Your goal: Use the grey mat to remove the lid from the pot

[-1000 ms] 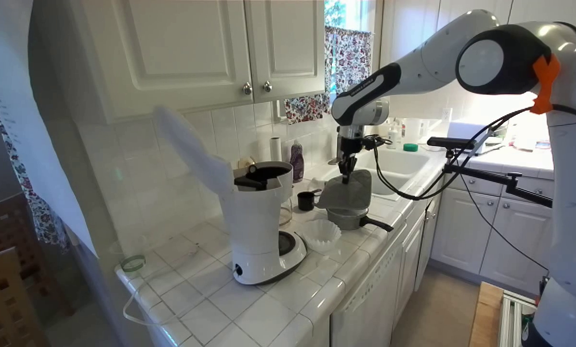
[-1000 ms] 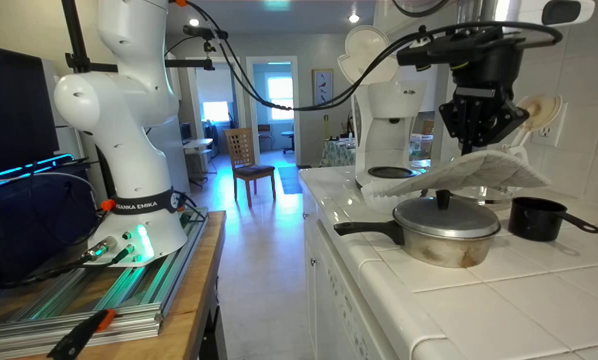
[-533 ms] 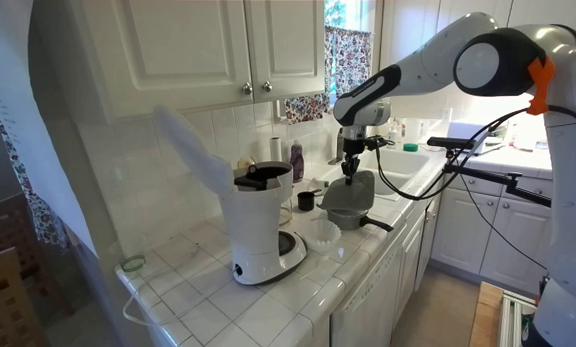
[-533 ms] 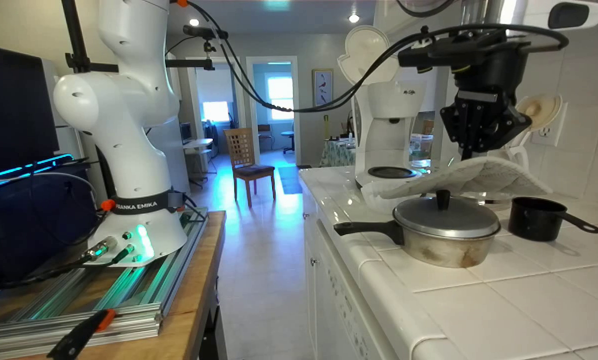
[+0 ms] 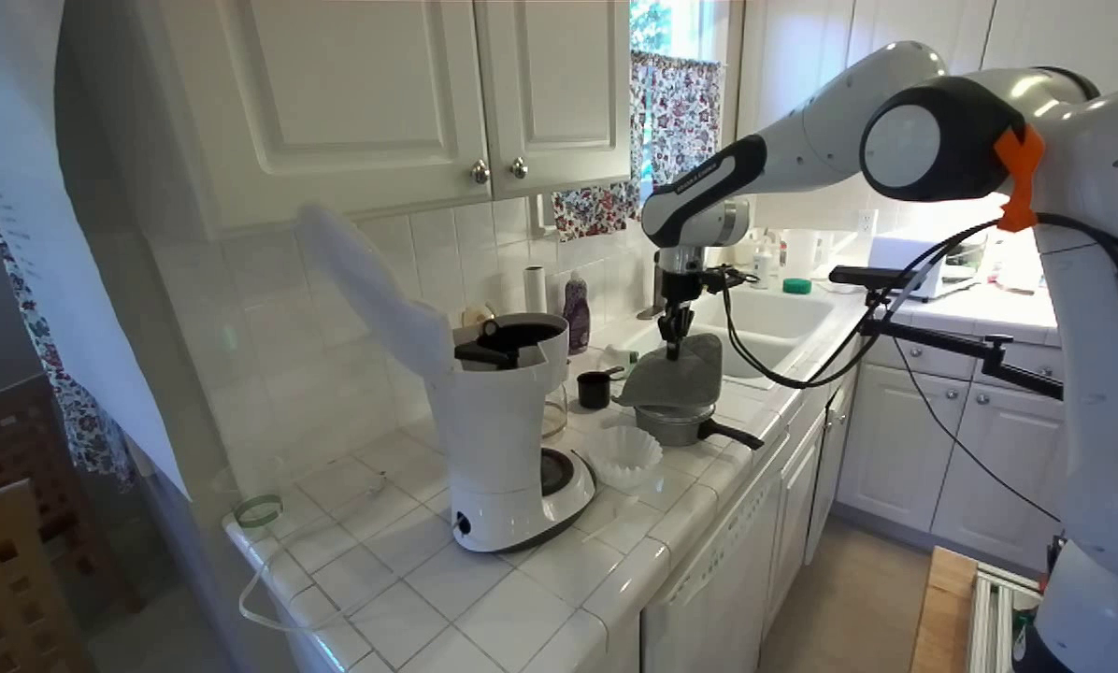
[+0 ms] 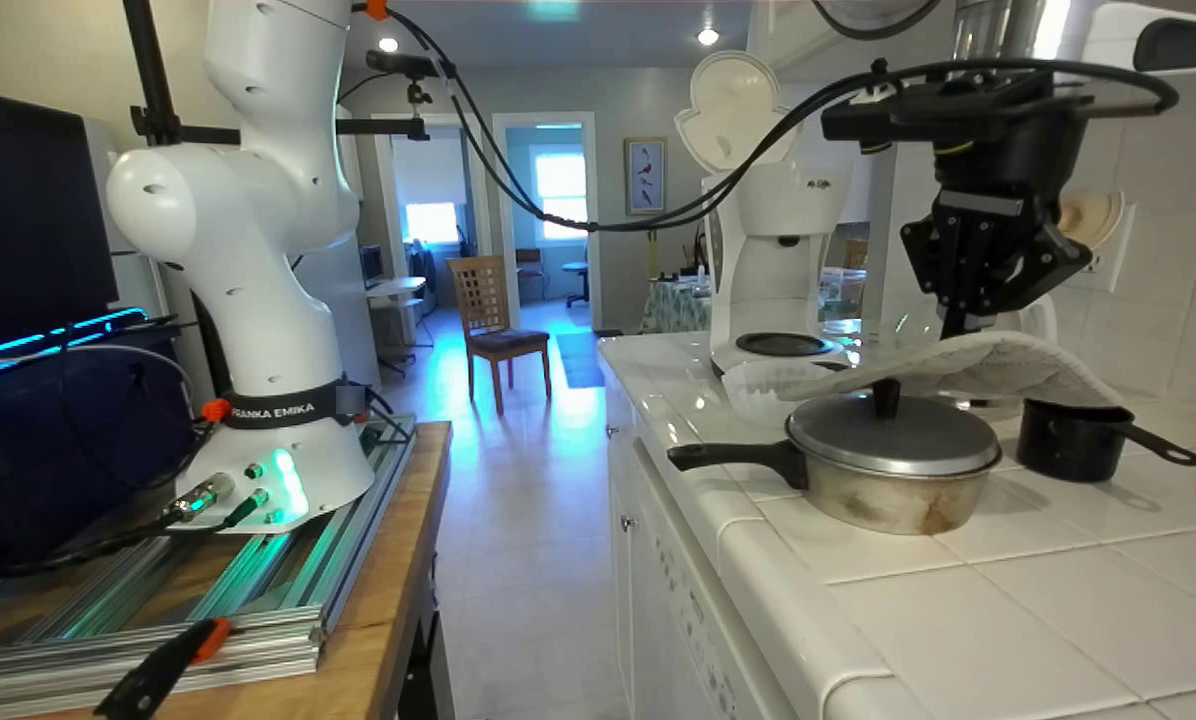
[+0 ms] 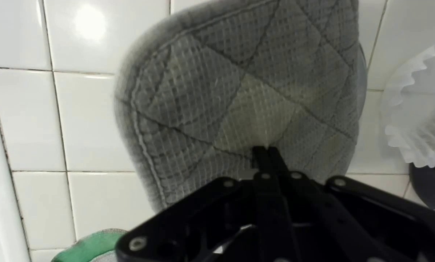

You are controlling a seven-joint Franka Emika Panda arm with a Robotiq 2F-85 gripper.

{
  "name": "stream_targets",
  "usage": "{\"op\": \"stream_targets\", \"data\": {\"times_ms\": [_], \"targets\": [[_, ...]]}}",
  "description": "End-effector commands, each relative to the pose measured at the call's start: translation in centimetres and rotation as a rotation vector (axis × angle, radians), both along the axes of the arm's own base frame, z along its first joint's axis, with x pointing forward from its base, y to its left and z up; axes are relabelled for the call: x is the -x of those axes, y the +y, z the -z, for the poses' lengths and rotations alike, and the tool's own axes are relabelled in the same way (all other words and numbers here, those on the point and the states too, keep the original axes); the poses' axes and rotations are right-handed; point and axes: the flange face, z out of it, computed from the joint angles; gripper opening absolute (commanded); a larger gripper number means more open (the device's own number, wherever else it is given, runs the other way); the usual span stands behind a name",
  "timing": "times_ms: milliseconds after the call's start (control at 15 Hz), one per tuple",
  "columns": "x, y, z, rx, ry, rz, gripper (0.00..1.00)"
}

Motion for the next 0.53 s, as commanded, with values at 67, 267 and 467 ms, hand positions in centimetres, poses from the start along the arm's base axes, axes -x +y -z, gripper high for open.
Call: {"op": "stream_targets", "data": {"times_ms": [67,267,467], "targets": [[-1.29,-0.11,0.04,-0.024,0.019,-0.010,0.00],[-1.65,0.26,0.45,-0.028,0.043,-0.023,0.00],[-1.94,0.35,0.85,-0.029,0.060,-0.025,0.00]]}}
